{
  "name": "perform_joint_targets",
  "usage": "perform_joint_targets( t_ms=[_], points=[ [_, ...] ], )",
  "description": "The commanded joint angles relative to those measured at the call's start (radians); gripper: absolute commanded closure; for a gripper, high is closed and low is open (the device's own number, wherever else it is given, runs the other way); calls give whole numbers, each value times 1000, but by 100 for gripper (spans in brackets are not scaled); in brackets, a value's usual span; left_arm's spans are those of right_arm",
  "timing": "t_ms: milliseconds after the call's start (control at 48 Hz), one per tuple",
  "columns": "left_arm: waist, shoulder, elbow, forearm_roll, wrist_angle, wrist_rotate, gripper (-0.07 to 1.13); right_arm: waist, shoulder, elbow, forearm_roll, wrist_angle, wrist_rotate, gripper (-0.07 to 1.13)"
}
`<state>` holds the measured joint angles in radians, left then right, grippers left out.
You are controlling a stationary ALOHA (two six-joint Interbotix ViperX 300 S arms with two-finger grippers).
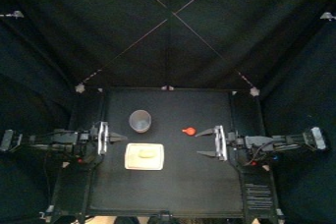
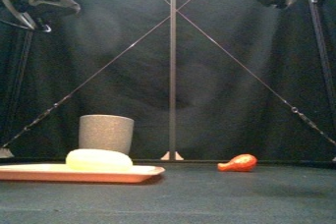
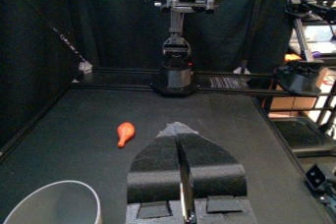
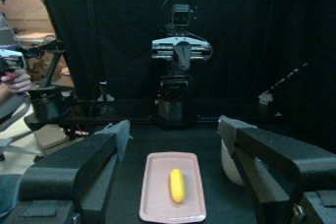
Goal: Pick the corn then place it on the pink plate
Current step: Drop corn on the pink plate and return to neutral
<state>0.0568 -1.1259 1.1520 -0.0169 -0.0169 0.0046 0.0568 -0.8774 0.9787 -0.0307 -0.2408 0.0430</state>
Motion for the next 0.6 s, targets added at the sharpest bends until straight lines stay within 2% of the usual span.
perform_joint_targets(
  t_ms=[21, 604],
  points=[
    [5, -2, -38, 5, -3, 2, 109, 26, -32, 12, 8, -11, -5, 1],
    [9, -2, -54, 25, -9, 0, 109, 52, -71, 69, 5, -20, -5, 1]
  ],
)
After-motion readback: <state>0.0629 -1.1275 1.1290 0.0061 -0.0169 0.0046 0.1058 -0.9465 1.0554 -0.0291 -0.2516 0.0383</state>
